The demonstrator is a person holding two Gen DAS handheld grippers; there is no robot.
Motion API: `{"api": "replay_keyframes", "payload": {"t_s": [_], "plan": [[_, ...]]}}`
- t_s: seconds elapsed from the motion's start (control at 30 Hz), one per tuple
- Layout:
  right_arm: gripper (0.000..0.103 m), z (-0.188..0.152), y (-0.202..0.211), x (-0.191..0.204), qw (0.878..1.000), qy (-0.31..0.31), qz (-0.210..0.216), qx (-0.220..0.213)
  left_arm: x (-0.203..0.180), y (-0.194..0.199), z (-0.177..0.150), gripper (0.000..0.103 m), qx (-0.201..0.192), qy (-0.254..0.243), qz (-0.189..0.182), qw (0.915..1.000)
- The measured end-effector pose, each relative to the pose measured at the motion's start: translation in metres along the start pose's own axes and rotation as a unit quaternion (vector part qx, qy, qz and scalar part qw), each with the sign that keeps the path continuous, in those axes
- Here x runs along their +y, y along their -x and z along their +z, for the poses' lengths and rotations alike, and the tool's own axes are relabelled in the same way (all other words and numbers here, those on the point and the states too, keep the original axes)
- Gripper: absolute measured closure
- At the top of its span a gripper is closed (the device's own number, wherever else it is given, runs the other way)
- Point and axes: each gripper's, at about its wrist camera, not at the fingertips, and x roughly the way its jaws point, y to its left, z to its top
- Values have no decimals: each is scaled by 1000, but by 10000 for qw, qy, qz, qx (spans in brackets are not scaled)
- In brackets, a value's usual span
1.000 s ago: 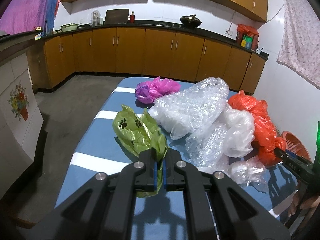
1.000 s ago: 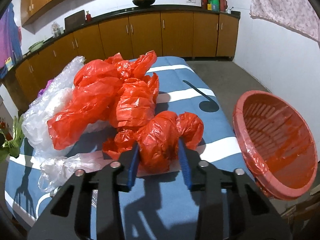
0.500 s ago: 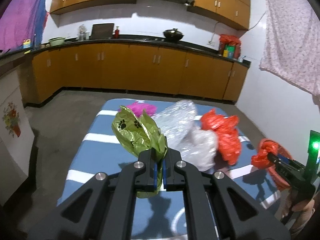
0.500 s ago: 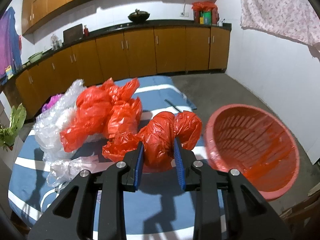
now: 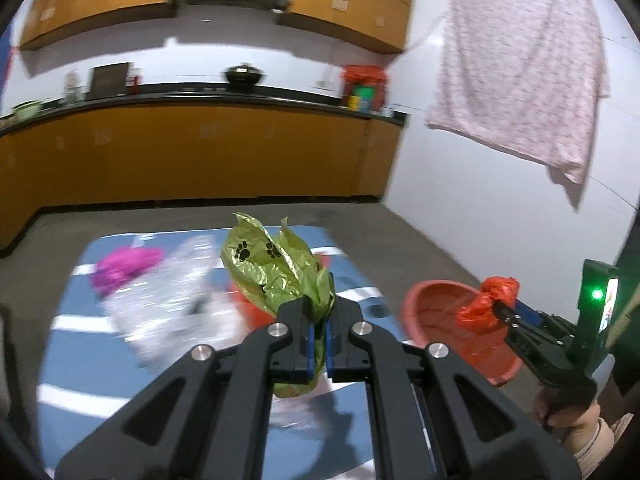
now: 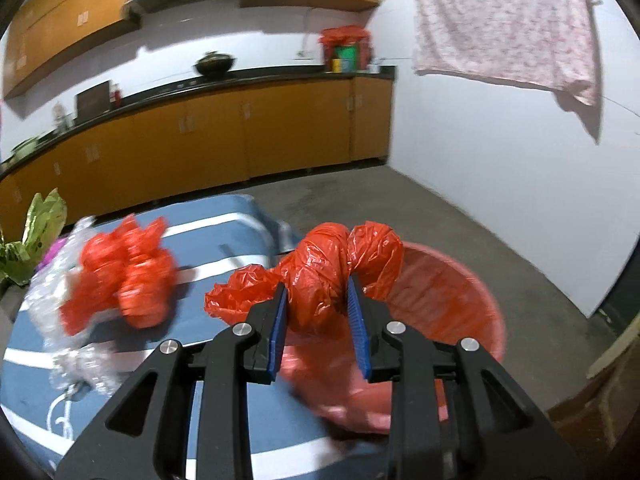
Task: Collect trash
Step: 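Carry both bags over the orange basket and open both grippers to drop them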
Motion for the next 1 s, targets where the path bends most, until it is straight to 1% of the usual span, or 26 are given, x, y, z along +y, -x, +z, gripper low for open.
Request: {"api": "replay_keyframes", "payload": {"t_s": [0.17, 0.33, 0.53, 0.67, 0.8, 0.9, 0.93, 0.97, 1.0], "plan": [[74, 5, -6, -43, 9988, -300, -391, -14, -60, -41, 3, 98, 137, -280, -610, 9977], [74, 1, -17, -67, 9970, -518, -577, 61, -110, -90, -6, 98, 418, -515, -1105, 9917], [74, -4, -28, -88, 9951, -738, -645, 114, -144, -132, -18, 98, 703, -680, -1384, 9855], [74, -4, -36, -93, 9944, -813, -659, 140, -147, -142, -29, 98, 792, -736, -1497, 9828], [74, -2, -41, -92, 9948, -811, -598, 131, -160, -159, -34, 98, 913, -777, -1614, 9796], [70, -1, -44, -91, 9957, -816, -432, 109, -164, -168, -38, 95, 1025, -802, -1651, 9777], [64, -2, -44, -92, 9957, -823, -404, 101, -164, -170, -39, 92, 1045, -789, -1629, 9779], [60, -2, -44, -93, 9956, -849, -377, 83, -164, -172, -40, 88, 1068, -773, -1615, 9780], [50, -3, -43, -94, 9955, -869, -361, 69, -162, -175, -41, 78, 1096, -738, -1593, 9783]]}}
